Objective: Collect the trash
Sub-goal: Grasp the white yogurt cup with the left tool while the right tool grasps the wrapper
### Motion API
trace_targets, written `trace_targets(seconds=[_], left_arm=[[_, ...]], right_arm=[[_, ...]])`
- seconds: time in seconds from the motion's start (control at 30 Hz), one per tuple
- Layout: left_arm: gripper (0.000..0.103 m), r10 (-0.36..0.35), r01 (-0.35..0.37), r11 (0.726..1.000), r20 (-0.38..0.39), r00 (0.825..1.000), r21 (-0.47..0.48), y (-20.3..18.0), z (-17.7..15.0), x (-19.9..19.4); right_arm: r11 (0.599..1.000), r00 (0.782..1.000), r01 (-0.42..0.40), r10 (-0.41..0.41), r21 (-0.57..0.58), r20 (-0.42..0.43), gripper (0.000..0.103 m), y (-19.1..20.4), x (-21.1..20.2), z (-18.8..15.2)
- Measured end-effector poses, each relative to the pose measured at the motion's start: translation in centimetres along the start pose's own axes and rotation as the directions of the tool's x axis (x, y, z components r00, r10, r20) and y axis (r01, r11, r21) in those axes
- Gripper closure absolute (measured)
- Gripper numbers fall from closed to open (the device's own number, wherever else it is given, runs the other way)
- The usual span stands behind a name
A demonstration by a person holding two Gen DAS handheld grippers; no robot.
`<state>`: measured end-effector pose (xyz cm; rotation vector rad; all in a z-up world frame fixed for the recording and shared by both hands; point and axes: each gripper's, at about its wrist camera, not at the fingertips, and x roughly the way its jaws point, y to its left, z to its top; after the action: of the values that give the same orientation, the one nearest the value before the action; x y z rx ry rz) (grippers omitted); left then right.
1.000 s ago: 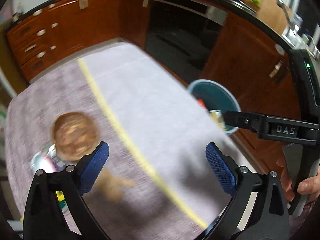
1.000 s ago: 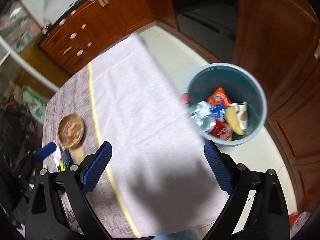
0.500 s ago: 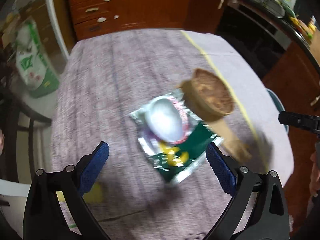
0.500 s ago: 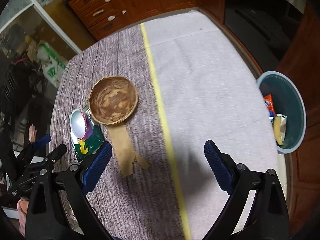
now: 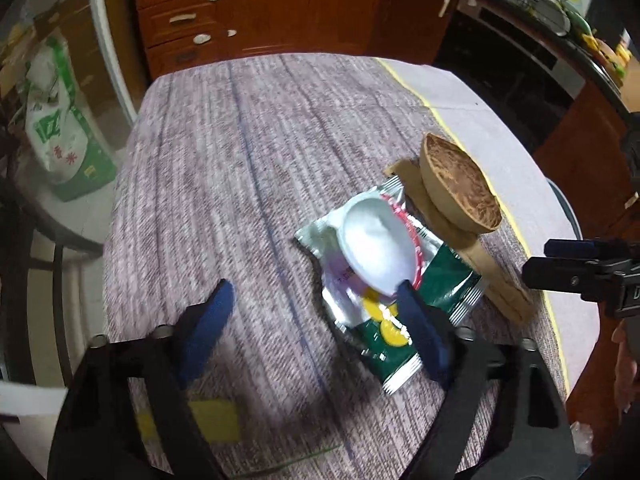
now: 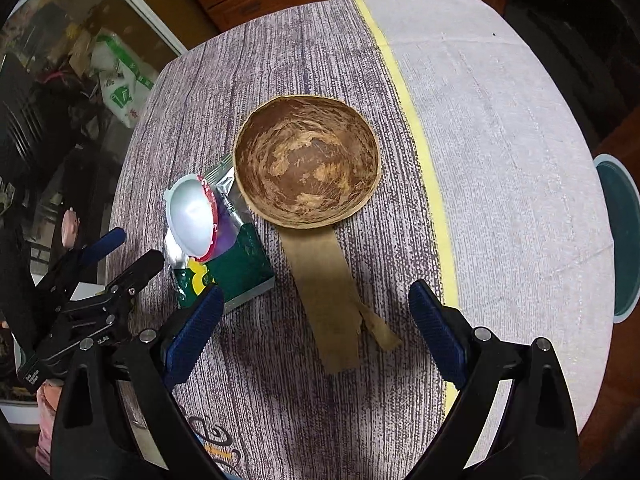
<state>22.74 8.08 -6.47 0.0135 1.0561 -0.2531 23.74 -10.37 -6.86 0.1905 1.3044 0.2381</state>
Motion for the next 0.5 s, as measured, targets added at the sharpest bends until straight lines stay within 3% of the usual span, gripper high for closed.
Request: trace_targets(seconds=[0.07, 0.17, 0.27, 0.4, 0.47, 0.5], left_arm=[[0.047, -0.018, 0.018, 1.000, -0.010, 1.000, 0.020, -0.2, 0.7, 0.7], [0.055, -0.042, 0.043, 0.998, -0.020, 0.999, 0.037, -0.3, 1.5, 1.6], [0.055, -0.061, 0.063, 0.997, -0.040, 0.997, 0.051, -0.7, 2.1, 2.7], [0.055, -0.072, 0.076, 0.994, -0.065, 0.995, 0.073, -1.5, 2.4, 4.1], [0.073, -0.067, 0.073, 0.993, -0.062, 0.996, 0.092, -2.2, 2.2, 4.5], [0.089, -0.053, 0.059, 0.993, -0.062, 0.997, 0.104, -2.5, 2.1, 4.6]], right_arm=[[1.000, 1.000, 0.005, -0.005, 0.012, 0.009, 0.014, -0.3, 0.1, 0.2], [1.000, 1.000, 0.005, -0.006, 0.024, 0.012, 0.014, -0.5, 0.3, 0.3], [1.000, 1.000, 0.001, -0.002, 0.024, 0.014, 0.014, -0.9, 0.4, 0.4], [1.000, 1.000, -0.016, 0.016, 0.018, 0.005, 0.024, -0.9, 0.7, 0.2], [1.000, 1.000, -0.029, 0.029, 0.012, 0.003, 0.027, -0.7, 0.8, 0.1], [1.000, 1.000, -0.030, 0.030, 0.007, 0.002, 0.030, -0.6, 0.9, 0.1]])
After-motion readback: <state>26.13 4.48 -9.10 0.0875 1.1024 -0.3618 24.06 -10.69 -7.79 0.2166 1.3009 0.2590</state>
